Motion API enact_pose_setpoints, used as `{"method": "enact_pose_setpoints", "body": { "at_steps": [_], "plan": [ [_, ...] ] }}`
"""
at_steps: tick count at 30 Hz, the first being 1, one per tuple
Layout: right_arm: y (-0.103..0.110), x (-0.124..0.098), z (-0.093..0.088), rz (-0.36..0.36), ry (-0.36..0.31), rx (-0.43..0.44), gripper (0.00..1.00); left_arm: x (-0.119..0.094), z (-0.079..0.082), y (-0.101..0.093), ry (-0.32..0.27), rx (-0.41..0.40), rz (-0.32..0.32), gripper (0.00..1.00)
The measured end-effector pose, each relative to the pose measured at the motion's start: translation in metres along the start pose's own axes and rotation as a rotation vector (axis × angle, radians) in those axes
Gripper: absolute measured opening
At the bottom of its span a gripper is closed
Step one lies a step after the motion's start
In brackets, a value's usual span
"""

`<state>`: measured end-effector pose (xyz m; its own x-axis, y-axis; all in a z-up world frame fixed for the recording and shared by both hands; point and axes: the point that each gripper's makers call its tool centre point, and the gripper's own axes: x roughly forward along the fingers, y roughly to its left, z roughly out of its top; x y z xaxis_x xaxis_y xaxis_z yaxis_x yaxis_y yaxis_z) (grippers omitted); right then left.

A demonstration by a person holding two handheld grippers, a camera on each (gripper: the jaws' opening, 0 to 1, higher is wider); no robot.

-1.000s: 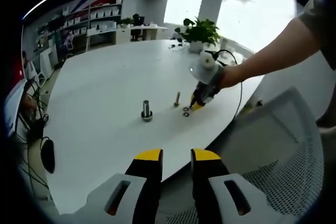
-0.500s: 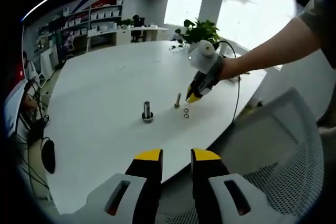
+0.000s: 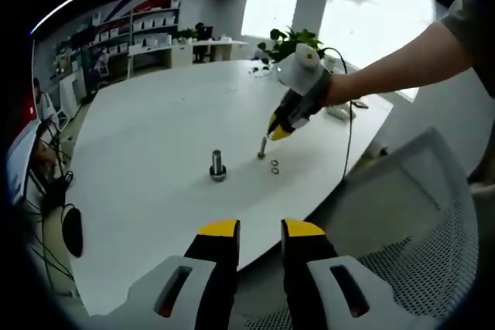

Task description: Place the washer onto the threaded stud by aligning its center hole with the stud, sliding it down to the base, and recovering from edge contact or off-axis alignment until the washer reaches the visible bottom stop.

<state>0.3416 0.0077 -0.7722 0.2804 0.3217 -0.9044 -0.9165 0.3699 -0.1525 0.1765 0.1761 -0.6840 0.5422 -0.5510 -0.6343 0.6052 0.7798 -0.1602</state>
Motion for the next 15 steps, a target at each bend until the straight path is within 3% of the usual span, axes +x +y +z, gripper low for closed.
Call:
{"method": "enact_pose_setpoints", "body": {
  "at_steps": [15],
  "plan": [
    [-0.0017, 0.0098, 0.0103, 0.010, 0.021, -0.031, 0.14, -0.0004, 0.0006, 0.0001, -0.003, 0.007, 0.002, 0.19]
  ]
}}
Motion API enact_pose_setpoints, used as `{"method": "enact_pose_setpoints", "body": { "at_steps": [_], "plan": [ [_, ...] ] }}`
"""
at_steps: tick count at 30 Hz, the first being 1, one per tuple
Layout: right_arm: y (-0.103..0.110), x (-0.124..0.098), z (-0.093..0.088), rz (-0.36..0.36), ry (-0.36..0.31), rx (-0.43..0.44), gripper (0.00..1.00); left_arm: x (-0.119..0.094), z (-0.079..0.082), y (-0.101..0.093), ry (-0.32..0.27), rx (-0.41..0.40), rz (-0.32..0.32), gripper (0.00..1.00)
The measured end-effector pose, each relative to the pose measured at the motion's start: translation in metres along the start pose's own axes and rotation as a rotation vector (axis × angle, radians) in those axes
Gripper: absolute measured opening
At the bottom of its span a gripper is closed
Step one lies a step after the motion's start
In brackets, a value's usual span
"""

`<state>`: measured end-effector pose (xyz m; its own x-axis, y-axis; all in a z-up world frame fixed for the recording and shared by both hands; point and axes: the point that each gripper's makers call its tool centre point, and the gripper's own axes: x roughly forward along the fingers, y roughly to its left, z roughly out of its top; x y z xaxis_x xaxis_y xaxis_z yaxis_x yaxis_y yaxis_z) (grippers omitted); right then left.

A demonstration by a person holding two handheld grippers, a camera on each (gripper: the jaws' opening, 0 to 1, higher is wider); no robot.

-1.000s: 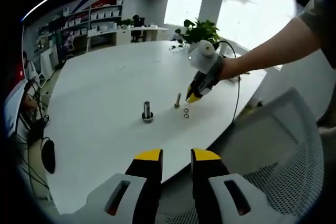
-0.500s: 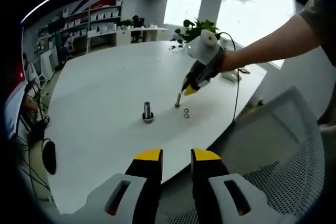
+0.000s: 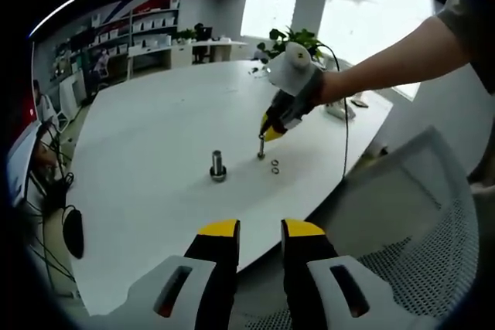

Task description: Place the washer onto the threaded stud by aligning its center hole with the stud, sliding it down to the base, and recovering from edge contact or off-axis alignment until the washer reaches the visible bottom stop.

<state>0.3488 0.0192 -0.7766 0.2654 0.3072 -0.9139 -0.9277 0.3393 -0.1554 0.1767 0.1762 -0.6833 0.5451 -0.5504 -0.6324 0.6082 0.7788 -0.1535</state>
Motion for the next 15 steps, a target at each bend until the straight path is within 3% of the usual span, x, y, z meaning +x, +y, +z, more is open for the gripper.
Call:
{"method": "enact_pose_setpoints", "body": {
  "at_steps": [15],
  "plan": [
    [0.0015, -0.0009, -0.0023, 0.012, 0.004, -0.004, 0.14, 0.0004, 0.0002, -0.0007, 0.000, 0.000, -0.004, 0.19]
  ]
}}
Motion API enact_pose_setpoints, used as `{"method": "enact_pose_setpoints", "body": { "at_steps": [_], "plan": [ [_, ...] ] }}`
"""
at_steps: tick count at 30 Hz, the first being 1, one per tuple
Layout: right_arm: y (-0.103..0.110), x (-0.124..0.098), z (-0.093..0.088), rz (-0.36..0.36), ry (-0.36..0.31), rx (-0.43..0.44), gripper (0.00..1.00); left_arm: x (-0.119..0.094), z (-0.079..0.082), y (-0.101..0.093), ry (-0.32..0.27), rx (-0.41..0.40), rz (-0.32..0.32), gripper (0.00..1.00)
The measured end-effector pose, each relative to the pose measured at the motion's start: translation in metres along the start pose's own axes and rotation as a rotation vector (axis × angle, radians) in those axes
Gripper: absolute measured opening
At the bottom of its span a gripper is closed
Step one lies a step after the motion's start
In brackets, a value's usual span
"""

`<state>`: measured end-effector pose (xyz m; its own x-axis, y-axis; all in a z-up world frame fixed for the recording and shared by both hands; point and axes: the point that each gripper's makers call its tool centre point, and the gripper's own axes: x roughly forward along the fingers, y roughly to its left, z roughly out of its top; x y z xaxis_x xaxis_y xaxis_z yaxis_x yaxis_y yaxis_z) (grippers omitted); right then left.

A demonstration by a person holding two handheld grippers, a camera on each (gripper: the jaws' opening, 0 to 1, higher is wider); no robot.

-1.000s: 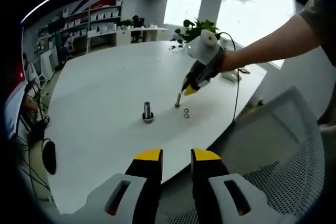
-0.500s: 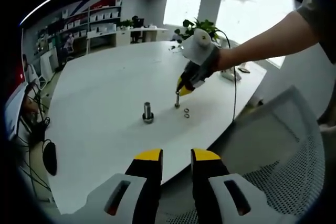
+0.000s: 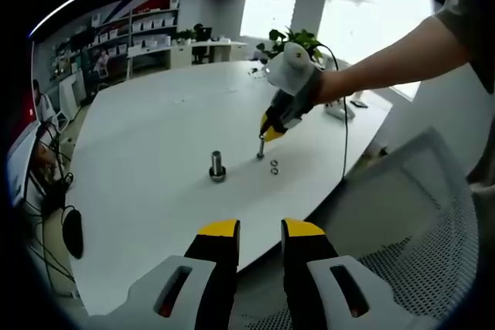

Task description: Place the washer onto the threaded stud by aligning its center hole with the stud, sliding it down to the base, and recovering from edge contact or off-axis alignment until the washer reaches the visible bottom stop.

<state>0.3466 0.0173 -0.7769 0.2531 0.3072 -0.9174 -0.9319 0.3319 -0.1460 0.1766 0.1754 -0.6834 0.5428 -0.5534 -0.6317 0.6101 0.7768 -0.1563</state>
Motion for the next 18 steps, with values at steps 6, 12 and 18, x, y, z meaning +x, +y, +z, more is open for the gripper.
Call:
{"method": "enact_pose_setpoints", "body": {
  "at_steps": [6, 12, 18],
  "plan": [
    [0.0010, -0.0004, -0.0001, -0.002, 0.003, -0.011, 0.14, -0.0001, -0.0003, 0.0001, 0.002, 0.000, 0.000, 0.19],
    [0.0019, -0.0012, -0.0019, 0.002, 0.000, -0.012, 0.14, -0.0002, -0.0002, -0.0003, 0.001, -0.001, -0.001, 0.19],
    [0.0031, -0.0010, -0.0014, 0.004, -0.001, -0.018, 0.14, 0.0001, -0.0006, -0.0004, 0.004, 0.000, -0.002, 0.19]
  ]
}}
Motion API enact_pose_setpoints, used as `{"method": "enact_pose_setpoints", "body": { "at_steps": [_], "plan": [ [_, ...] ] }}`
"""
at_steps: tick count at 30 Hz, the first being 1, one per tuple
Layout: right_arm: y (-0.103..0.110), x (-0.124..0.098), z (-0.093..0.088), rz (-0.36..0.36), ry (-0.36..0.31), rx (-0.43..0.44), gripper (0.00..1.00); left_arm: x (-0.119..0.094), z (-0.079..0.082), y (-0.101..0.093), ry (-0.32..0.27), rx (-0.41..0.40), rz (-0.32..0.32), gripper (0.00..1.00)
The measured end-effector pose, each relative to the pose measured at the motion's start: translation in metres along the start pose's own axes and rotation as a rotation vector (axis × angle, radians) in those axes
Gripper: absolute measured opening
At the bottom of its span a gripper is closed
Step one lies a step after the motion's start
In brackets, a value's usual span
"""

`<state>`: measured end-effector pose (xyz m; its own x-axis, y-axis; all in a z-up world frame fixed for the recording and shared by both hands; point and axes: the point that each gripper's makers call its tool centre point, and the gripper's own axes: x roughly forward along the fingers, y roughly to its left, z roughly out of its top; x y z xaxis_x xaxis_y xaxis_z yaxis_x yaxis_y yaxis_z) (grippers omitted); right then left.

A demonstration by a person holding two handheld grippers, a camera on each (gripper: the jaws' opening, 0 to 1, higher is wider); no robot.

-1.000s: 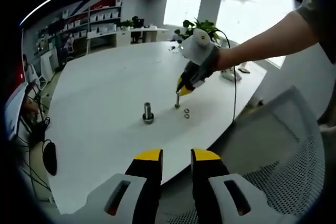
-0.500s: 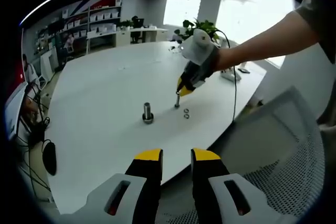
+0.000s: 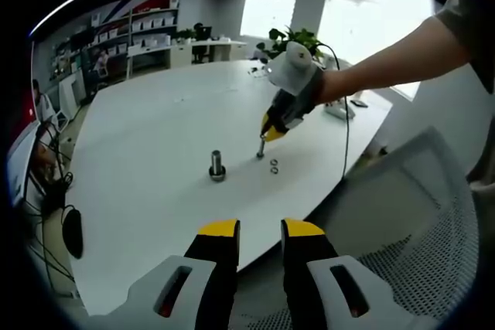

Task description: Place the washer onto the threaded stud by aligning its center hole with the stud, sliding it down to the base, and recovering from edge contact or off-axis alignment until the washer reaches the visible bottom stop.

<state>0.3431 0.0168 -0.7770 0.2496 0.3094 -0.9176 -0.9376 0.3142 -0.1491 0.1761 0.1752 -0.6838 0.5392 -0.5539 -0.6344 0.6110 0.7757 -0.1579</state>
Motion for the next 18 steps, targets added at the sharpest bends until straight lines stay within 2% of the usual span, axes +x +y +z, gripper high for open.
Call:
{"method": "enact_pose_setpoints", "body": {
  "at_steps": [18],
  "plan": [
    [-0.0028, 0.0017, -0.0060, 0.001, 0.015, 0.011, 0.14, 0.0004, -0.0006, -0.0015, 0.005, 0.004, -0.008, 0.19]
  ]
}}
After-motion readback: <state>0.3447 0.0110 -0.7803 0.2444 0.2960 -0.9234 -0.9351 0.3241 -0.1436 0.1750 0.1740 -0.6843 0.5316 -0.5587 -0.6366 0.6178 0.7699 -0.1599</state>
